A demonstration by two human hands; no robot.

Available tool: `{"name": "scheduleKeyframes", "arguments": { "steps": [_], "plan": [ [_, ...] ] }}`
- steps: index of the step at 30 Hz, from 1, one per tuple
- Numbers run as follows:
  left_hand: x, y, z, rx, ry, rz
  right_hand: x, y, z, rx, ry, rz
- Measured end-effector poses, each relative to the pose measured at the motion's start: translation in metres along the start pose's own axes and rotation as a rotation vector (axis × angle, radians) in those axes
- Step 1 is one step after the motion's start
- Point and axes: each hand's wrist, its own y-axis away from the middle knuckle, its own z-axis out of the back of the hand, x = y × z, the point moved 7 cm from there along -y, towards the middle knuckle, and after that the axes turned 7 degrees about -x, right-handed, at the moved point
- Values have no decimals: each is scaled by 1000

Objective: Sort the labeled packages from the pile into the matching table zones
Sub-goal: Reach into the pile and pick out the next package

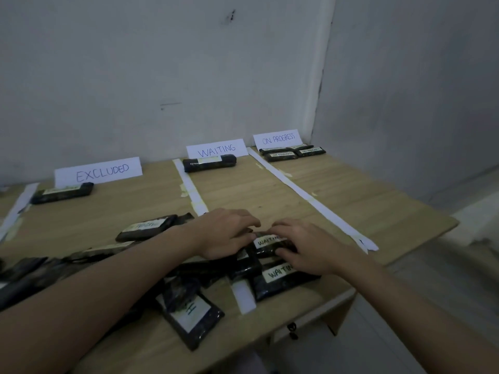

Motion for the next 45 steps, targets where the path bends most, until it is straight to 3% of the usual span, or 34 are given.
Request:
{"name": "scheduleKeyframes", "arguments": {
  "steps": [5, 11, 14, 19, 24, 27, 32, 36, 45],
  "plan": [
    [0, 13, 0, -14, 8, 18, -10, -10, -16, 154, -104, -193],
    [9, 25, 7, -48, 44, 68, -6, -27, -13, 238, -8, -214],
    [19, 28, 9, -64, 85, 109, -9, -33, 10, 12, 209, -117],
    [34, 27, 15, -254, 455, 339, -2, -29, 39, -423, 7, -18],
    [45, 27, 17, -398, 957, 504, 25, -32, 39, -509, -127, 110],
    [53, 34, 20, -435, 1094, 506, 39, -37, 35, -498, -148, 137],
    [75, 57, 20, -458, 1166, 575, 54, -49, 24, -448, -172, 137],
    [94, 69, 17, -482, 1208, 635, 68, -65, 17, -469, 8, 179],
    [149, 60, 19, -499, 932, 759, 63, -137, -7, -348, 76, 173]
  ]
}}
